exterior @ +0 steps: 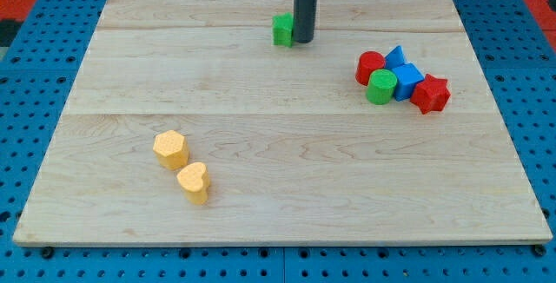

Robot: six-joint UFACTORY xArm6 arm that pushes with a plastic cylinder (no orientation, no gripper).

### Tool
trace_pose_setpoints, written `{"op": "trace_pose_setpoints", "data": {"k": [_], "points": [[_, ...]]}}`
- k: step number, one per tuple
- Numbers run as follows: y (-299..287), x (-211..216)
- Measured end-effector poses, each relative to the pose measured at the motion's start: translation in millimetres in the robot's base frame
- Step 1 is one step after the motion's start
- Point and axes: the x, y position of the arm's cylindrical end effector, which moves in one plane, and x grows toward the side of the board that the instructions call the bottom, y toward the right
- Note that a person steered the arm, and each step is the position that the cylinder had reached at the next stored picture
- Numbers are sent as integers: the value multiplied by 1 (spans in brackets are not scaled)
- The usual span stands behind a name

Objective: Push green star to the right side

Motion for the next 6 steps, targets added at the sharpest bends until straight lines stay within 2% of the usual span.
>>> {"op": "trace_pose_setpoints", "data": {"k": [1,2,4,6], "points": [[-34,36],[-89,34],[-36,-23],[-45,-58]]}}
